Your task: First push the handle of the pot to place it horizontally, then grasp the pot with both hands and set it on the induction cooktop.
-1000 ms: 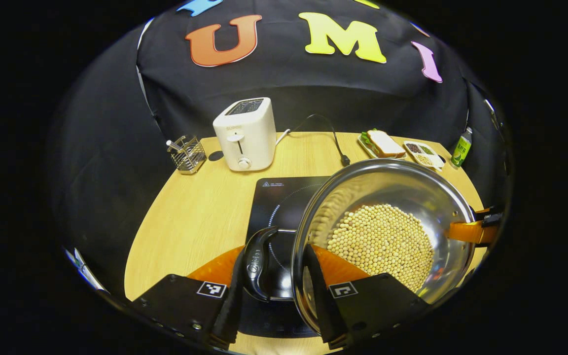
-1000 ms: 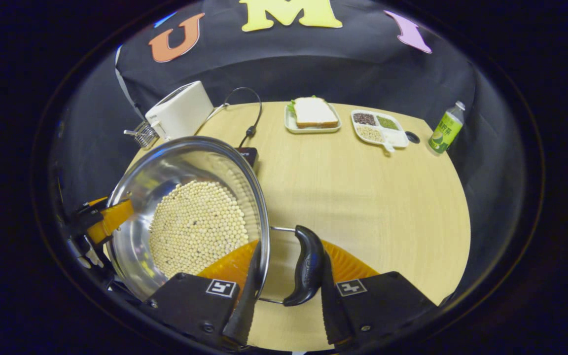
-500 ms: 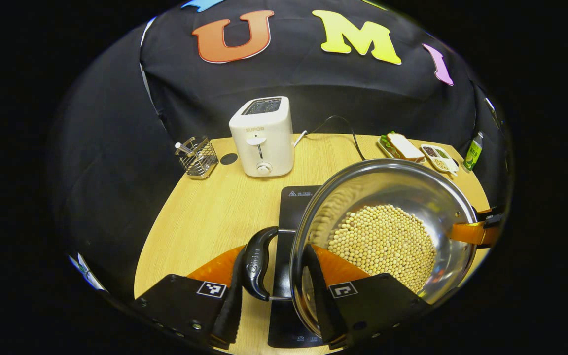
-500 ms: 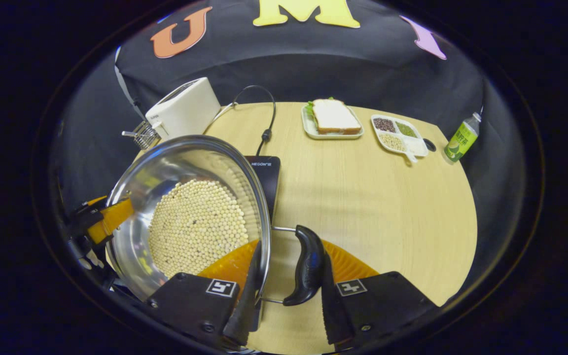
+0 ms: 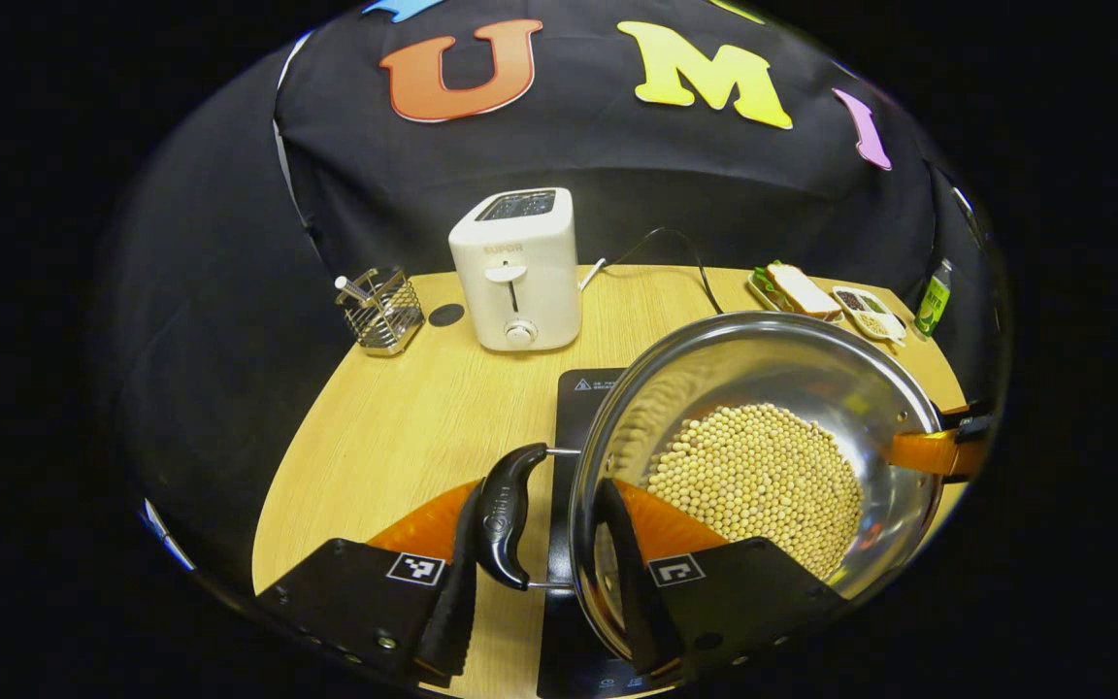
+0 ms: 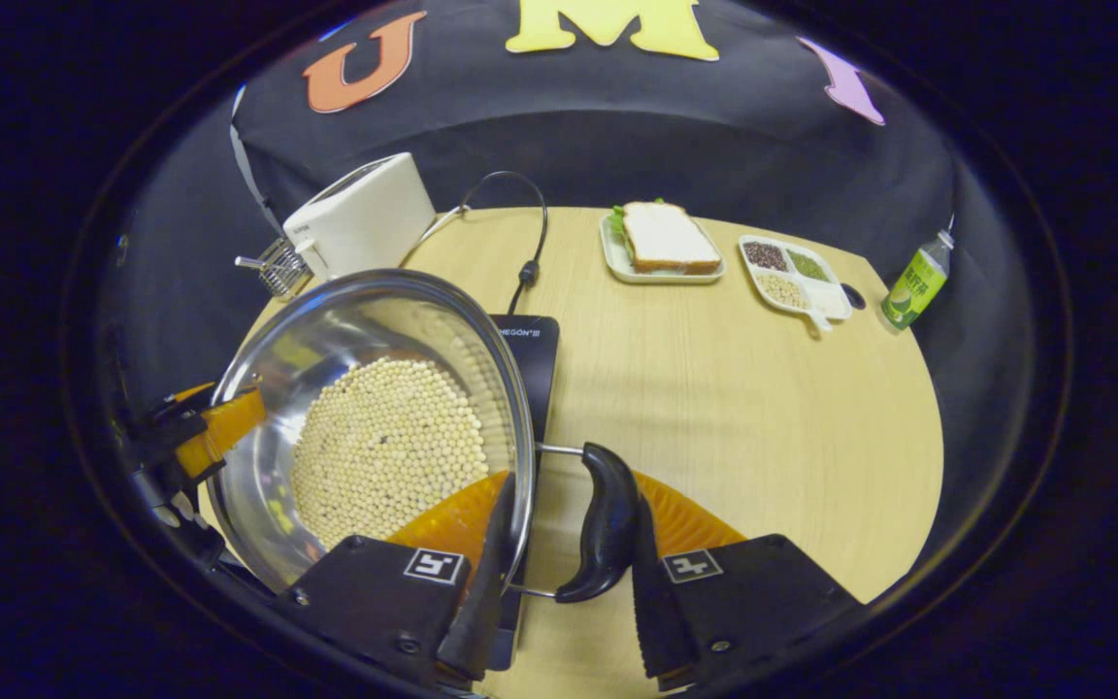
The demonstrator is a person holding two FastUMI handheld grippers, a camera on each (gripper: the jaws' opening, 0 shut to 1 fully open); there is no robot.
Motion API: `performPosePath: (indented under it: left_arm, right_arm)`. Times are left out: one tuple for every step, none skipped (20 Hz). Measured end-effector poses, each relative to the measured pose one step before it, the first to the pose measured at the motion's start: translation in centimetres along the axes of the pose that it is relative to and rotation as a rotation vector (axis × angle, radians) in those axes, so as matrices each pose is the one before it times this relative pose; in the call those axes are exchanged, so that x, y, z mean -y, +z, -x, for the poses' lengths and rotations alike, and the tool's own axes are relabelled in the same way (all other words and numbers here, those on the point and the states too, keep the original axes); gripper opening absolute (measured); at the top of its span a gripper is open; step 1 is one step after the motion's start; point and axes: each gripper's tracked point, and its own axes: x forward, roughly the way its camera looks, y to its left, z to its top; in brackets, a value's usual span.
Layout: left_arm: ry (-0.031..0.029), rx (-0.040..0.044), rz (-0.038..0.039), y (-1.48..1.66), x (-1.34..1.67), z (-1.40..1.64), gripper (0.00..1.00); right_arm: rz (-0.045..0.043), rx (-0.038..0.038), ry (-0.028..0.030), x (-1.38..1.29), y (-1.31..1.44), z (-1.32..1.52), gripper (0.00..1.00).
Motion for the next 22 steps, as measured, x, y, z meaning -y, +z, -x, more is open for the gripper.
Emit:
performPosePath:
  left_arm:
    - [0.00517, 0.01802, -0.00234, 0.08, -0.02, 0.071, 0.61]
    - [0.00521, 0.00231, 0.0004, -0.109, -0.052, 0.111, 0.61]
    - [0.0003, -0.00048, -0.00124, -0.049, 0.076, 0.02, 0.61]
    - [-0.00111, -0.00293, 0.00094, -0.068, 0.016, 0.013, 0.61]
    - [-0.00167, 0.00069, -0.00044, -0.009, 0.07, 0.052, 0.61]
    - [-0.00104, 0.00087, -0.0012, 0.09, -0.155, -0.013, 0.61]
    - [-0.0011, 0.00264, -0.00179, 0.122, 0.05, 0.001, 0.61]
    - [-0.00224, -0.00007, -0.00519, -0.049, 0.023, -0.04, 0.61]
    - [-0.00166, -0.00117, -0.00356, 0.006, 0.005, 0.028, 0.61]
    - [-0.0015, 0.00021, -0.0013, 0.05, -0.018, 0.006, 0.61]
    - [-0.00252, 0.00113, -0.00063, 0.047, -0.002, -0.088, 0.71]
    - [-0.0021, 0.00127, -0.00094, -0.038, 0.029, -0.006, 0.61]
    - [-0.00547, 0.00541, 0.00013, 0.202, 0.007, 0.028, 0.61]
    - [-0.00276, 0.00207, -0.00199, 0.004, 0.01, 0.04, 0.72]
    - [0.00173, 0.00046, -0.00196, -0.018, 0.06, -0.182, 0.62]
    - [-0.0064, 0.00669, -0.01116, 0.179, -0.05, 0.079, 0.66]
    - [0.0063, 0.01268, 0.00024, 0.185, -0.188, 0.046, 0.69]
    - [0.02567, 0.01976, -0.0004, 0.445, -0.515, 0.092, 0.72]
    - [0.01995, 0.02778, 0.0086, 0.756, -0.583, 0.311, 0.76]
    - [0.00449, 0.02534, 0.01649, 0.617, 0.019, 0.428, 0.88]
    - [0.0117, 0.01653, 0.00603, 0.613, -0.224, 0.257, 0.9]
    - [0.01709, 0.00717, -0.00572, 0.205, -0.41, 0.446, 0.94]
  right_arm:
    - [0.00386, -0.00159, 0.00609, -0.139, 0.002, -0.024, 0.58]
    - [0.007, -0.00004, 0.00091, 0.027, 0.07, -0.038, 0.58]
    - [0.00545, 0.0021, -0.00467, 0.091, 0.005, -0.067, 0.58]
    - [0.00132, 0.00979, -0.00441, 0.002, 0.071, 0.007, 0.58]
    - [-0.00346, 0.01258, -0.00618, 0.031, 0.012, 0.031, 0.58]
    - [-0.00758, 0.01127, -0.00505, 0.029, -0.025, 0.027, 0.58]
    - [-0.00039, 0.00408, -0.00503, -0.058, -0.038, -0.119, 0.6]
    - [0.00405, 0.00121, -0.00367, 0.019, -0.017, 0.055, 0.6]
    - [0.00033, 0.00057, -0.00158, 0.004, -0.018, 0.037, 0.6]
    - [-0.00005, -0.00165, -0.0001, -0.016, -0.008, 0.036, 0.6]
    - [-0.00295, 0.00286, -0.00232, 0.047, -0.011, -0.031, 0.6]
    - [-0.006, 0.00288, -0.00063, 0.015, 0.066, 0.045, 0.6]
    - [-0.00418, -0.00095, 0.00139, 0.049, -0.114, 0.033, 0.62]
    - [0.0005, 0.00007, 0.00235, 0.017, 0.06, -0.027, 0.63]
    - [0.00577, -0.00278, 0.00182, -0.086, -0.069, -0.005, 0.64]
    - [0.01028, 0.00216, -0.0077, 0.305, 0.042, 0.046, 0.66]
    - [0.00452, 0.01047, -0.00721, 0.295, 0.019, 0.085, 0.75]
    - [0.00309, 0.01588, -0.00292, 0.007, 0.286, 0.281, 0.79]
    - [0.00689, 0.02575, -0.00048, 0.063, 0.422, 0.307, 0.83]
    - [0.01063, 0.02233, 0.00323, 0.096, 0.468, 0.372, 0.83]
    - [0.01701, 0.01768, -0.00106, 0.144, 0.326, 0.417, 0.83]
    - [0.00986, 0.01327, 0.00223, 0.068, 0.223, 0.313, 0.83]
